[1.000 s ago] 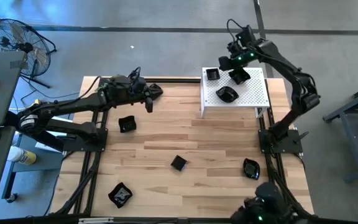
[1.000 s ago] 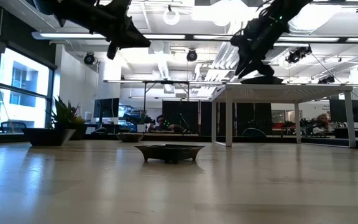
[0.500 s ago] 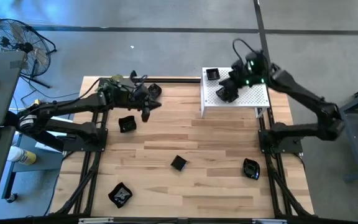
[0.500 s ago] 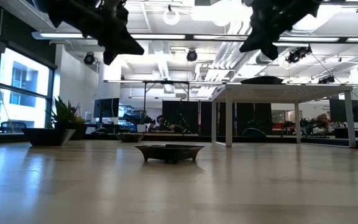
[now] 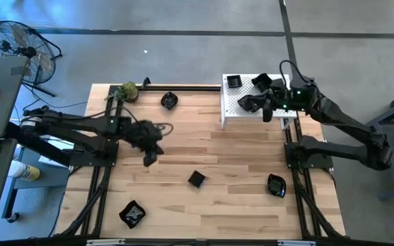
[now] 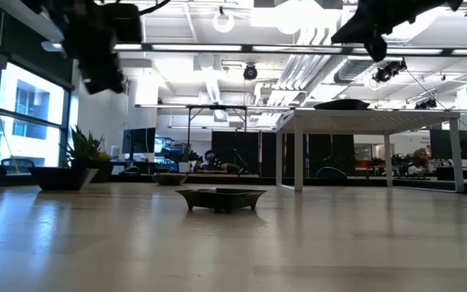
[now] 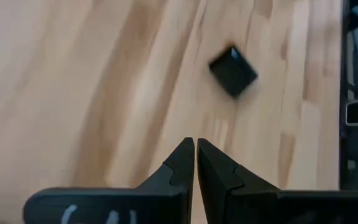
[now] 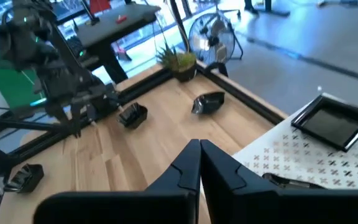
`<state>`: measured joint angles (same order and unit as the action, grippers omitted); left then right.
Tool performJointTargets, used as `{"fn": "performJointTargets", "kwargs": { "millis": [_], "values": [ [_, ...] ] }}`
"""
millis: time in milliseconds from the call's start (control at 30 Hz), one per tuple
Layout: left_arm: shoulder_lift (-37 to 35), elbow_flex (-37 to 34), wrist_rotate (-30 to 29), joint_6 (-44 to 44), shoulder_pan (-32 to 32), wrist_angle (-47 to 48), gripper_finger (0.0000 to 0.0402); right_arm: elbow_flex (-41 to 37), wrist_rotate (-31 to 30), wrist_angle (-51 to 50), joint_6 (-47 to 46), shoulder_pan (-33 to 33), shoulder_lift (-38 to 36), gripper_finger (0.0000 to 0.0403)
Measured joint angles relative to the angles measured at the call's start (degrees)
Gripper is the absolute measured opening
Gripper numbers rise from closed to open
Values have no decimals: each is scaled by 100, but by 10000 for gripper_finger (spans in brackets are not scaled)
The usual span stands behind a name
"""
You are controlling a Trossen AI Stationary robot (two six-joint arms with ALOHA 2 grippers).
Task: Pick & Place Mini shaped plates
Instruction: Stack the distorted square plate on top of the stacked distorted square plates on the shelf
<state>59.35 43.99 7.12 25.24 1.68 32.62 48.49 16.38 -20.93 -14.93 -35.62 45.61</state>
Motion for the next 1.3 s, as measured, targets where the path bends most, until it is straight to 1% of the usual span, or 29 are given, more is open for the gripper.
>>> {"fn": "performJointTargets", "kwargs": {
  "millis": [100, 200, 367, 467, 533, 600, 767, 833, 933, 1067, 1200, 1300],
  "values": [
    [0, 0, -62, 790, 498, 302, 19, 0, -1, -7, 108, 0, -126, 2],
    [12, 0, -66, 1632, 1093, 582, 37, 0, 3, -7, 143, 0, -163, 4],
    [14, 0, -68, 2958, 2150, 858, 101, 0, 17, -25, 212, 0, -147, 5],
    [108, 2, -66, 3928, 2737, 937, 141, 0, 22, -24, 252, 0, -147, 2],
    [205, 2, -95, 4631, 3164, 1023, 160, 0, 22, -28, 253, 0, -147, 2],
    [351, 2, -83, 5198, 3583, 996, 171, 0, 23, -52, 254, 0, -147, 5],
    [820, 0, -109, 6271, 4421, 694, 167, 2, 27, -83, 340, 0, -147, 3],
    [1023, 2, -167, 6561, 4662, 555, 160, 4, 27, -83, 342, 0, -145, 2],
    [1308, 0, -198, 7041, 4936, 607, 148, 4, 27, -85, 343, 0, -145, 4],
    [1586, 0, -333, 7442, 5068, 574, 134, 4, 27, -85, 368, 0, -145, 6],
    [1785, 0, -514, 7446, 5048, 429, 129, 4, 26, -76, 448, 0, -145, 2],
    [1948, 0, -509, 7400, 5048, 317, 128, 4, 26, -68, 449, 0, -145, 4]
  ]
}}
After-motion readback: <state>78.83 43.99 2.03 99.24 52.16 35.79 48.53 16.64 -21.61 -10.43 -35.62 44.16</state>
